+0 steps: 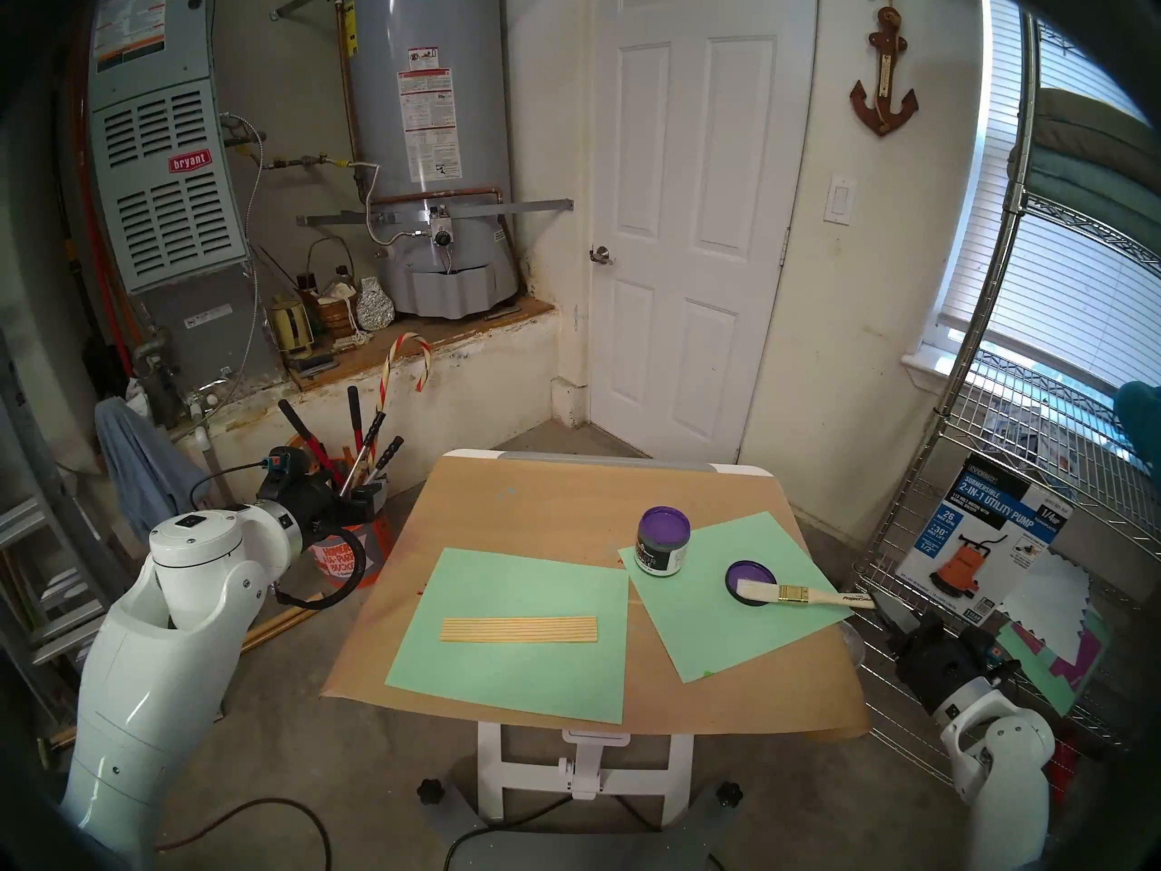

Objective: Pick up brush, dip the brush into paint, and paint the wood

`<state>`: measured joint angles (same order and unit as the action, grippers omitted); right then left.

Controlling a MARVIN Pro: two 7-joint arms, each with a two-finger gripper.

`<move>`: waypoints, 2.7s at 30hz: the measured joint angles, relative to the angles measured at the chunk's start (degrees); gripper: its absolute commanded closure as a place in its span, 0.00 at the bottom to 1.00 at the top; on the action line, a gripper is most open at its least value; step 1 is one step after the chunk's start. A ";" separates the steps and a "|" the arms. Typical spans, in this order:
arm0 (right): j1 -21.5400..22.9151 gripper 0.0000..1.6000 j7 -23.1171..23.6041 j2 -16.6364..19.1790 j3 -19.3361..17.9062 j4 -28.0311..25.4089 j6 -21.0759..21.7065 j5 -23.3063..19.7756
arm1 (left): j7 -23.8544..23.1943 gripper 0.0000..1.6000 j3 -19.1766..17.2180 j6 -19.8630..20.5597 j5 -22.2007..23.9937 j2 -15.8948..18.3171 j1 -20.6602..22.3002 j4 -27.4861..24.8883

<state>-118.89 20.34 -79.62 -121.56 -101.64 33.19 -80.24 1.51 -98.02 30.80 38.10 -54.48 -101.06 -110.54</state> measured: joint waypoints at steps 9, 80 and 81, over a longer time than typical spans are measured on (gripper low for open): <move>-1.24 1.00 0.30 -0.84 -1.85 -3.66 1.80 -1.94 | 0.00 0.00 0.00 0.00 0.00 0.00 0.00 0.01; 9.51 1.00 -15.99 14.41 13.19 -32.19 0.48 24.16 | -0.01 0.00 0.01 0.00 0.00 0.00 0.00 0.01; 9.78 1.00 -16.45 14.64 14.13 -32.18 0.30 25.21 | -0.01 0.00 0.01 0.00 0.00 0.00 0.00 0.01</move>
<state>-109.11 3.89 -64.98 -107.43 -133.82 33.48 -55.03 1.50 -98.01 30.80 38.09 -54.48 -101.06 -110.53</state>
